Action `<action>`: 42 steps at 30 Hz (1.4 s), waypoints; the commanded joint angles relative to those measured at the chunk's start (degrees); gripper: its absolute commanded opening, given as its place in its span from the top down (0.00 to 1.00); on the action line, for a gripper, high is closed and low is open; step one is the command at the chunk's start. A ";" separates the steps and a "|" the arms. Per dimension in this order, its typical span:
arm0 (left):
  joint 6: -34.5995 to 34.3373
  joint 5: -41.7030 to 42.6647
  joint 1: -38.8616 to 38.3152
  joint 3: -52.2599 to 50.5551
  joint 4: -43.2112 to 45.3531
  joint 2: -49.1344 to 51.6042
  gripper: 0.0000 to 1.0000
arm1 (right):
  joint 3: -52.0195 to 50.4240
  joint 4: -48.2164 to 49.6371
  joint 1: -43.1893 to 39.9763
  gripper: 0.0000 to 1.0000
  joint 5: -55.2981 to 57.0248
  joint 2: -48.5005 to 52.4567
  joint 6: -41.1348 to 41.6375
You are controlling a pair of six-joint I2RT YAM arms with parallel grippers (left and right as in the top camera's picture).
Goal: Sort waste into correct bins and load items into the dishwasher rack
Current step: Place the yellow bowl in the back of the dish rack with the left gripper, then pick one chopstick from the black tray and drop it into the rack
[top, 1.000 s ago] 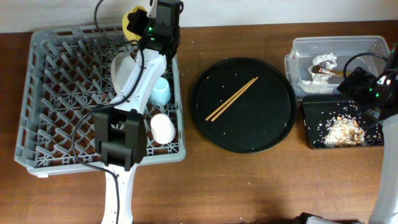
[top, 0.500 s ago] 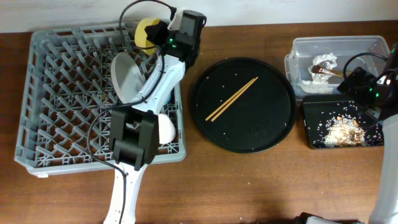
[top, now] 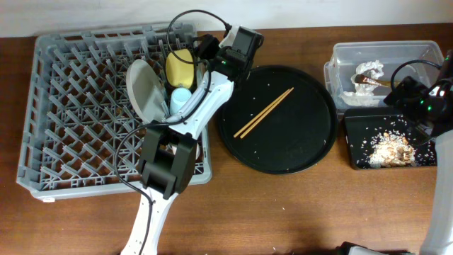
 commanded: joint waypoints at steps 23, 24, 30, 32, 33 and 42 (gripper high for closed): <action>-17.49 61.99 -5.35 2.82 -21.66 4.31 0.53 | 0.96 0.13 -0.24 0.02 0.68 -0.66 0.52; -17.51 61.99 -5.33 2.82 -21.35 4.59 0.53 | 0.96 0.13 -0.24 0.01 0.68 -0.66 0.52; -17.51 59.41 -6.34 2.71 -19.43 5.77 0.53 | 0.96 0.13 -0.24 0.02 0.68 -0.66 0.52; -17.51 59.45 -6.36 2.67 -18.80 7.26 0.53 | 0.96 0.13 -0.24 0.02 0.68 -0.66 0.52; -17.51 59.43 -6.47 2.67 -18.64 8.35 0.53 | 0.96 0.13 -0.24 0.01 0.68 -0.66 0.52; -17.77 59.67 -6.99 3.15 -20.65 12.37 0.95 | 0.96 0.13 -0.24 0.02 0.68 -0.66 0.52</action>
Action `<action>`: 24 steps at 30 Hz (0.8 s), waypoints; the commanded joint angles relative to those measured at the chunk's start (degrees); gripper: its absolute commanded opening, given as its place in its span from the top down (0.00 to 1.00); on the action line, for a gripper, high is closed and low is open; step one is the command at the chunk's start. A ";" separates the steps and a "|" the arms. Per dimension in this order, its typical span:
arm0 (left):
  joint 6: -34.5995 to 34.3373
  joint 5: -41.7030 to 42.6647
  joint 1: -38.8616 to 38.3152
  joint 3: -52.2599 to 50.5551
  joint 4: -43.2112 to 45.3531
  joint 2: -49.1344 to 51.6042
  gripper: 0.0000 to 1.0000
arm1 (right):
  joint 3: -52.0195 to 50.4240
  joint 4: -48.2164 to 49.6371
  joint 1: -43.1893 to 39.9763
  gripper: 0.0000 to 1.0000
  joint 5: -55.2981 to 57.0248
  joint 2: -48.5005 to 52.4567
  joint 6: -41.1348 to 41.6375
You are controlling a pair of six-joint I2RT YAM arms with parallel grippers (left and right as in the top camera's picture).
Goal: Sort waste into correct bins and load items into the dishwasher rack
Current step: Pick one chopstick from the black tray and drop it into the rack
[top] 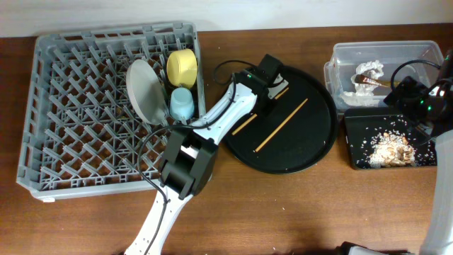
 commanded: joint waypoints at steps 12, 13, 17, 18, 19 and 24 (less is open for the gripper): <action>-9.07 -6.21 3.80 51.63 -47.74 -3.96 0.99 | 0.96 0.13 -0.22 0.02 0.66 -0.66 0.50; -9.09 -5.86 3.96 51.49 -47.74 -7.43 0.99 | 0.96 0.13 -0.22 0.02 0.66 -0.66 0.48; -10.36 -9.31 3.85 39.19 -47.74 -21.00 0.99 | 0.96 0.13 -0.22 0.02 0.66 -0.66 0.48; -12.39 -12.07 3.85 33.79 -47.74 -24.04 0.99 | 0.96 0.13 -0.22 0.02 0.66 -0.66 0.50; -16.50 -16.96 4.22 25.31 -47.74 -28.94 0.99 | 0.96 0.13 -0.22 0.02 0.66 -0.66 0.48; -30.69 -22.86 12.92 -5.57 -41.35 -40.09 0.99 | 0.96 0.13 -0.22 0.01 0.66 -0.66 0.50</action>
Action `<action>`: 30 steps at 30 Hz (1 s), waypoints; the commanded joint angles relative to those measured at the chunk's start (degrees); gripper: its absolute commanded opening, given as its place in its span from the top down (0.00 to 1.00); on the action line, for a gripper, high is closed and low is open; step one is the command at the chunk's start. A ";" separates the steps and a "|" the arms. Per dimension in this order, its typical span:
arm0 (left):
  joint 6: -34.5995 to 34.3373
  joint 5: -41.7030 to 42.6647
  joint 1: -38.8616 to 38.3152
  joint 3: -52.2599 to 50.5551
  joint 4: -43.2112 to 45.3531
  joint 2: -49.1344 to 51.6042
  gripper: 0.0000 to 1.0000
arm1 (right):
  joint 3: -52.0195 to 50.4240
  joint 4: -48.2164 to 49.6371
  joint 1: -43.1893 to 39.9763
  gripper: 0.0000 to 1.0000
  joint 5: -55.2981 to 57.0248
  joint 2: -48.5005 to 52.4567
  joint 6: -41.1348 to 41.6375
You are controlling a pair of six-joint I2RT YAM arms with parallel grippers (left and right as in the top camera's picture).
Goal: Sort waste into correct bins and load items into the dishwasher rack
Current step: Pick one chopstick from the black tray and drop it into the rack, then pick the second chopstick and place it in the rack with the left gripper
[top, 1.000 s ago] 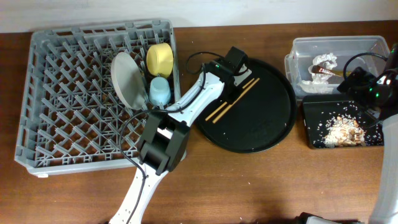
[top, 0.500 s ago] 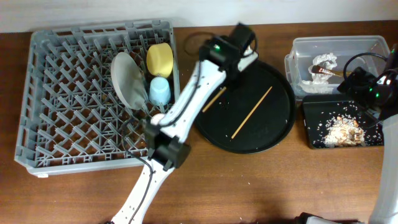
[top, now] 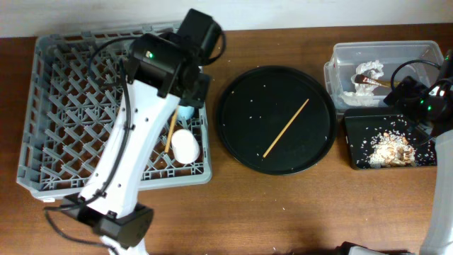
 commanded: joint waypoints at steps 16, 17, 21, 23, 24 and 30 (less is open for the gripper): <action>-6.10 6.25 13.00 -35.67 34.80 -3.10 0.37 | 0.96 0.17 -0.22 0.02 0.66 -0.66 0.46; -2.89 6.29 12.48 -34.27 35.36 -3.10 0.34 | 0.96 0.17 -0.22 0.02 0.66 -0.66 0.48; -0.20 7.87 4.98 -26.69 36.94 -3.19 0.34 | 0.96 0.17 -0.22 0.02 0.66 -0.66 0.46; -0.20 11.21 -1.29 -26.69 39.65 -2.14 0.34 | 0.96 0.17 -0.22 0.02 0.66 -0.66 0.48; -0.20 11.17 -4.31 -26.69 40.35 -0.81 0.35 | 0.96 0.17 -0.22 0.02 0.66 -0.66 0.48; 8.13 11.37 -17.64 -26.69 49.64 14.82 0.34 | 0.96 0.17 -0.22 0.02 0.66 -0.66 0.48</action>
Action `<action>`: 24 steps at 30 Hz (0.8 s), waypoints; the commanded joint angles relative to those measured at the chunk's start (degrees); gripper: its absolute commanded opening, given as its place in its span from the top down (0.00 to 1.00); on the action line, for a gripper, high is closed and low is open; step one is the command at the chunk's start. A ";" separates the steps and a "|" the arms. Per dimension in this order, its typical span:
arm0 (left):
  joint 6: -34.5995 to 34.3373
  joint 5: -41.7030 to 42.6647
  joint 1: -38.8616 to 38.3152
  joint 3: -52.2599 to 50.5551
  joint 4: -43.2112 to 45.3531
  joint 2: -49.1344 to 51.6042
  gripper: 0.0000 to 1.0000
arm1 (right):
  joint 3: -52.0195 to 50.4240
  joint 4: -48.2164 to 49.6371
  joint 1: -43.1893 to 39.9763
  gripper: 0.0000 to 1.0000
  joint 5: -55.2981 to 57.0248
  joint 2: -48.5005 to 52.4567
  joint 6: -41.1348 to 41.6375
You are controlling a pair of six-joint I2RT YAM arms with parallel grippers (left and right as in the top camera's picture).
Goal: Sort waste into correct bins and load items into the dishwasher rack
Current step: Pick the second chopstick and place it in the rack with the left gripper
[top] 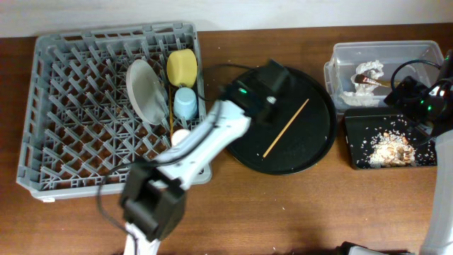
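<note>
One wooden chopstick [287, 127] lies slanted on the round black tray [241, 145]. A second chopstick [170, 117] stands in the grey dishwasher rack [71, 120], between the grey plate [144, 91] and the blue cup [185, 105]. A yellow cup [182, 67] and a white cup [180, 136] also sit in the rack. My left gripper [274, 76] hovers over the tray's back left part, left of the chopstick; it is blurred. At the far right my right gripper [409, 92] hangs between the two bins.
A clear plastic bin [340, 57] at the back right holds crumpled tissue and a brown scrap. In front of it a black rectangular bin [357, 152] holds food scraps. White crumbs dot the round tray. My left arm crosses the rack's front right corner.
My left arm was over the rack's right side, with a chopstick by the cups. Now its gripper is back over the black tray and that chopstick stays in the rack. The right arm is unmoved.
First both chopsticks lay on the tray and my left gripper was by the rack's back right corner. Then it was down at one chopstick on the tray. Then it was over the rack with only one chopstick left on the tray. Now it is over the tray again.
</note>
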 commanded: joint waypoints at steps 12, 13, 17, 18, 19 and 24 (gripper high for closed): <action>-0.07 2.84 -5.66 0.17 9.33 15.26 0.56 | 0.96 0.15 -0.22 0.02 0.50 -0.66 0.52; -0.07 2.84 -5.66 0.17 9.29 15.58 0.59 | 0.96 0.15 -0.22 0.02 0.50 -0.66 0.52; -0.07 2.84 -5.66 0.17 9.33 15.89 0.77 | 0.96 0.15 -0.22 0.02 0.50 -0.66 0.50; -0.07 2.82 -5.66 0.15 9.38 15.93 0.77 | 0.96 0.15 -0.22 0.02 0.50 -0.66 0.52; -0.04 2.82 -5.66 0.15 9.40 15.96 0.81 | 0.96 0.15 -0.22 0.02 0.50 -0.66 0.52; -0.02 2.80 -5.60 1.07 9.03 15.43 0.99 | 0.96 0.15 -0.22 0.02 0.50 -0.66 0.52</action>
